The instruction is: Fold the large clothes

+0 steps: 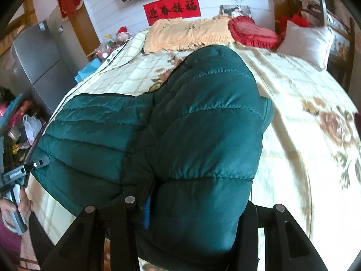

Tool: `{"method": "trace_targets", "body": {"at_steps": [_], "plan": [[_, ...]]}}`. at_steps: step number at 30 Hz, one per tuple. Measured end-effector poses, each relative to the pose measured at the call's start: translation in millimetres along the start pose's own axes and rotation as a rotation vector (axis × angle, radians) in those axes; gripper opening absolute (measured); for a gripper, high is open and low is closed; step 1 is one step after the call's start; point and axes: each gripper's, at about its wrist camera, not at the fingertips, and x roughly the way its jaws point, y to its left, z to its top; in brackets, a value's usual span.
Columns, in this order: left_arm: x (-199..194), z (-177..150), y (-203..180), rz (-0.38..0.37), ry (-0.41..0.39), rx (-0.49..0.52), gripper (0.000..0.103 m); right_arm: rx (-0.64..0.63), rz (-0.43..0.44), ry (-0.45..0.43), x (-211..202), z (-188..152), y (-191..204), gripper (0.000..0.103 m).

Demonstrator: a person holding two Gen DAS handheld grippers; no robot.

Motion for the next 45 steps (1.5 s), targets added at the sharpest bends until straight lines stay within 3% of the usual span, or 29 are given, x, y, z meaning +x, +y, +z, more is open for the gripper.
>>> {"method": "trace_targets", "body": {"at_steps": [3, 5, 9, 14, 19, 30, 36, 45], "plan": [[3.2, -11.9, 3.0, 0.019, 0.013, -0.005, 0.047, 0.018, -0.011, 0.017, 2.0, -8.9, -6.7, 0.049], [8.5, -16.9, 6.4, 0.027, 0.027, -0.024, 0.048, 0.039, -0.054, 0.052, 12.6, -16.3, -14.3, 0.069], [14.4, -20.4, 11.2, 0.066, 0.045, -0.052, 0.065, 0.064, -0.09, 0.079, 25.2, -23.8, -24.1, 0.084], [-1.8, -21.0, 7.6, 0.11, 0.032, -0.04, 0.065, 0.048, -0.188, 0.047, 0.6, -22.6, -20.2, 0.084], [-25.3, -24.9, 0.7, 0.183, -0.043, -0.023, 0.065, 0.037, -0.263, -0.012, -31.2, -21.4, -12.7, 0.084], [-50.3, -35.7, -49.7, 0.228, -0.126, 0.05, 0.065, -0.013, -0.175, -0.146, -67.6, -32.2, 47.3, 0.084], [-43.1, -46.5, -81.9, 0.238, -0.147, 0.105, 0.065, -0.044, -0.161, -0.182, -62.0, -46.9, 85.3, 0.086], [-32.3, -55.6, -103.8, 0.232, -0.158, 0.124, 0.065, -0.024, -0.18, -0.178, -47.6, -57.4, 102.4, 0.089]]}}
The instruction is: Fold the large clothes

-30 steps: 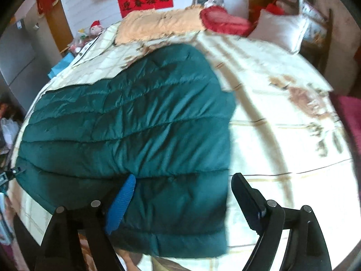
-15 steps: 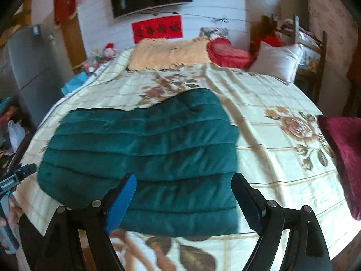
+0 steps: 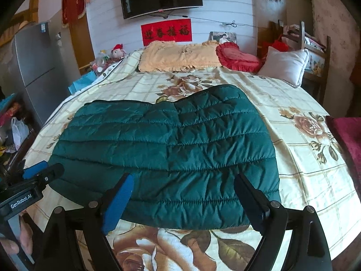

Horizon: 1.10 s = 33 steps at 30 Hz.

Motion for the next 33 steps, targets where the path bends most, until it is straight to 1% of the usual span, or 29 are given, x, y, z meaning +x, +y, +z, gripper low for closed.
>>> {"method": "trace_targets", "body": {"at_steps": [4, 7, 17, 22, 33], "plan": [[4.8, -2.0, -3.4, 0.012, 0.007, 0.003, 0.065, 0.001, -0.016, 0.002, 2.7, -2.4, 5.3, 0.094], [7.1, -3.3, -4.9, 0.02, 0.01, 0.008, 0.065, 0.006, -0.016, 0.005, 5.3, -2.7, 7.3, 0.095], [10.8, -2.2, -3.6, 0.036, 0.012, 0.005, 0.065, -0.003, -0.006, 0.016, 9.1, -1.9, 14.1, 0.095], [12.1, -1.4, -4.2, 0.043, 0.007, 0.01, 0.065, -0.016, -0.015, 0.01, 9.0, 0.0, 17.6, 0.095], [11.9, 0.2, -6.0, 0.043, 0.0, 0.01, 0.065, -0.02, -0.012, 0.007, 8.7, 4.1, 17.7, 0.096]]}}
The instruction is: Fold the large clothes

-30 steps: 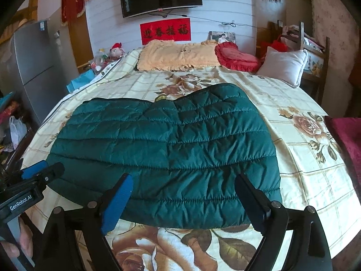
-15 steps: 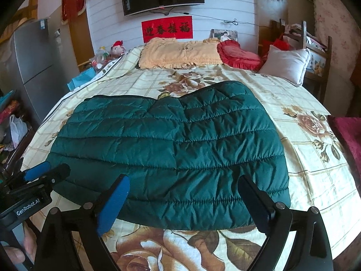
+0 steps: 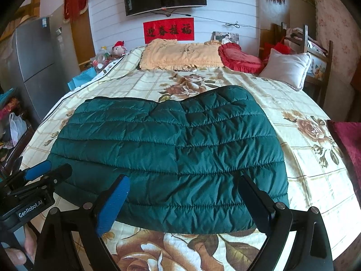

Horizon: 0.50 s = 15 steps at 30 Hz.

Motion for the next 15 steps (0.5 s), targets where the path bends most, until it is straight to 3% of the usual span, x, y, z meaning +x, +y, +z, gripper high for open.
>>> {"method": "trace_targets", "body": {"at_steps": [15], "plan": [[-0.4, 1.9, -1.5, 0.007, -0.007, 0.006, 0.065, 0.006, 0.005, 0.003, 0.5, 1.2, -1.5, 0.096]]}}
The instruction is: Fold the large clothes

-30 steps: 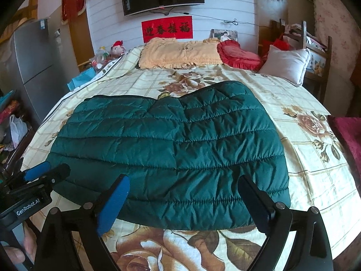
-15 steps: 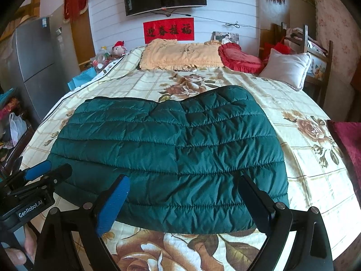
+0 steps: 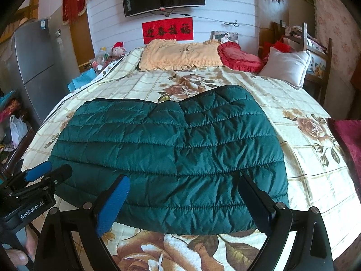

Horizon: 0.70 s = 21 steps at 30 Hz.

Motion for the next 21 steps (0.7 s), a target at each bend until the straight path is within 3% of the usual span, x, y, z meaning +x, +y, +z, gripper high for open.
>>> {"method": "trace_targets", "body": {"at_steps": [21], "plan": [[2.1, -0.5, -0.6, 0.012, -0.025, 0.023, 0.065, 0.021, 0.014, 0.029, 8.4, -6.7, 1.5, 0.096]]}}
